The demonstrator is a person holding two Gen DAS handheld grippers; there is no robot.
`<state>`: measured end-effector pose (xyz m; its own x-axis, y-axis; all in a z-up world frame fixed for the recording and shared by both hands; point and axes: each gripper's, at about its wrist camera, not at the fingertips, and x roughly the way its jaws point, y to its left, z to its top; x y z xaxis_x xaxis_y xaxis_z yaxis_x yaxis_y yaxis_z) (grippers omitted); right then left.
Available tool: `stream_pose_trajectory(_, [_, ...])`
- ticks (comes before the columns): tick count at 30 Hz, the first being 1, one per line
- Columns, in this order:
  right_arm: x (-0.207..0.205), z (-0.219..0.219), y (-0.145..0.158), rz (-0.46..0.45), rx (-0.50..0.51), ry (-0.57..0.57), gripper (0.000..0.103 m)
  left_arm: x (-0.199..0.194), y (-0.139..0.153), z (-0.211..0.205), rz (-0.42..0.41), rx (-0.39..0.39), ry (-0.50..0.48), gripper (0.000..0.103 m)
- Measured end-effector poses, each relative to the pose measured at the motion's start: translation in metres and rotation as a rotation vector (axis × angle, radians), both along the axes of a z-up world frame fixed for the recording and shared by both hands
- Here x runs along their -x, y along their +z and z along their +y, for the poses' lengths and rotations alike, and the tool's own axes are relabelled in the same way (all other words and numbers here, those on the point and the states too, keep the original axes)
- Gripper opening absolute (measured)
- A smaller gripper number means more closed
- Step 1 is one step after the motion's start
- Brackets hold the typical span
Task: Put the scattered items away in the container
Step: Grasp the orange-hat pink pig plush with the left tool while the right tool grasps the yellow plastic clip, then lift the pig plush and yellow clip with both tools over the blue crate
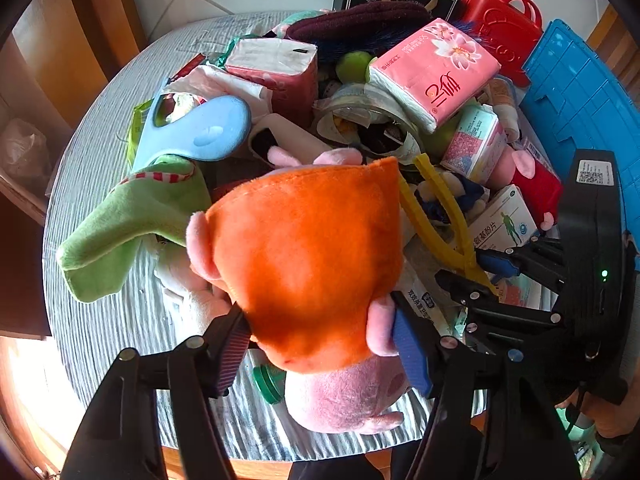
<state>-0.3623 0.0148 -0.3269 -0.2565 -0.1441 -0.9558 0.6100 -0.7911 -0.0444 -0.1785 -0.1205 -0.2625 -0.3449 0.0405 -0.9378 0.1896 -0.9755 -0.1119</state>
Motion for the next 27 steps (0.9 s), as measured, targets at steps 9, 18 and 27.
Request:
stream_pose_trajectory(9, [-0.003, 0.024, 0.043, 0.052, 0.051, -0.053, 0.028, 0.006, -0.005, -0.001, -0.014, -0.074, 0.024, 0.027])
stream_pose_trajectory(18, [-0.013, 0.038, 0.049, 0.071, 0.057, -0.086, 0.028, 0.019, -0.03, -0.003, -0.076, -0.198, 0.093, 0.085])
stream_pose_trajectory(27, [-0.008, 0.05, 0.056, 0.098, 0.044, -0.108, 0.028, 0.045, -0.071, 0.012, -0.165, -0.179, 0.109, 0.096])
